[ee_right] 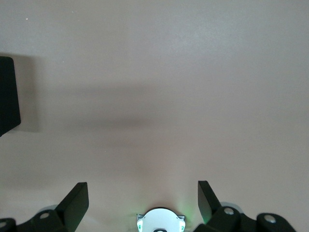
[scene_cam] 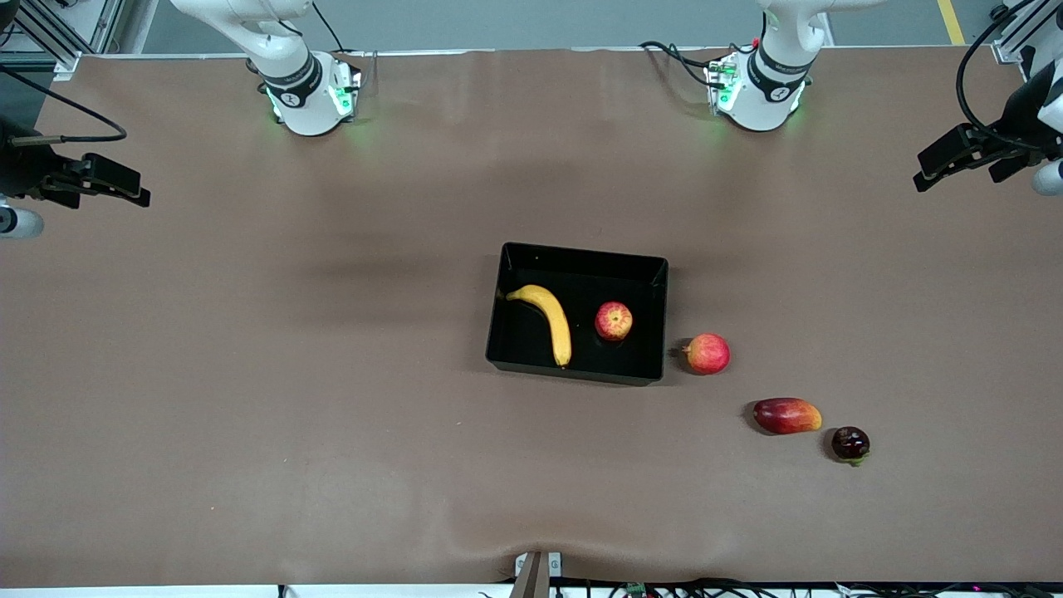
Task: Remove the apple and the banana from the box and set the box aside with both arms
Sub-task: 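Move the left gripper toward the black tray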
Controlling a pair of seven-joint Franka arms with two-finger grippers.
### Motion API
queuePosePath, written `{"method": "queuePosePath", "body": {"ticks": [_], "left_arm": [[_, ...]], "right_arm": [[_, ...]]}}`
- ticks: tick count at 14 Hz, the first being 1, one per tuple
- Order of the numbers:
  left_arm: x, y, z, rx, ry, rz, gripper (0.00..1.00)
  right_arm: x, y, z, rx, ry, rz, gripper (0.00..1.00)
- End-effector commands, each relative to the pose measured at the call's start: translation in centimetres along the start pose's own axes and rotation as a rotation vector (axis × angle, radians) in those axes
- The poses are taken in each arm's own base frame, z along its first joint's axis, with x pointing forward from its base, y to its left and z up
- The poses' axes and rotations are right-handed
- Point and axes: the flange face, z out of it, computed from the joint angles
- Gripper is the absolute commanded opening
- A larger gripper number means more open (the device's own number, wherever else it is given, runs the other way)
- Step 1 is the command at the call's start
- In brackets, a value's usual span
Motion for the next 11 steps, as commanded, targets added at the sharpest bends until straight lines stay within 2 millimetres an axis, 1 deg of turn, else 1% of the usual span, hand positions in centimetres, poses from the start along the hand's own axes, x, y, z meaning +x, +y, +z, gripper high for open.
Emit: {"method": "queuePosePath", "body": {"ticks": [1,3,4,7,8,9,10,11], "left_arm": [[0.3,-0.1,0.0,-0.013,-0.014,0.008,1.0],[0.5,-0.1,0.1,-0.01,-0.015,0.009,1.0],[1.0,0.0,0.8,-0.008,-0.025,0.012,1.0],[2.6,1.8,2.9,-0.019,-0.049,0.029,1.0],[3.3,3.5,3.9,-0.046,-0.04,0.038,1.0],[3.6,5.9,5.0,-0.072,-0.049,0.043,1.0],[4.2,8.1,6.7,-0.07,-0.068,0.02,1.0],[4.2,11.3,8.2,-0.069,-0.076,0.011,1.0]], "right_arm": [[-0.3,0.2,0.0,0.001,-0.005,-0.005,1.0],[-0.3,0.3,0.0,0.001,-0.004,-0.004,1.0],[-0.3,0.3,0.0,0.003,-0.004,-0.003,1.0],[-0.4,0.4,0.1,0.003,-0.01,-0.001,1.0],[-0.4,0.4,0.1,0.003,-0.01,-0.001,1.0],[-0.4,0.4,0.1,0.003,-0.01,-0.001,1.0],[-0.4,0.4,0.1,0.003,-0.01,-0.001,1.0],[-0.4,0.4,0.1,0.003,-0.01,-0.001,1.0]]}}
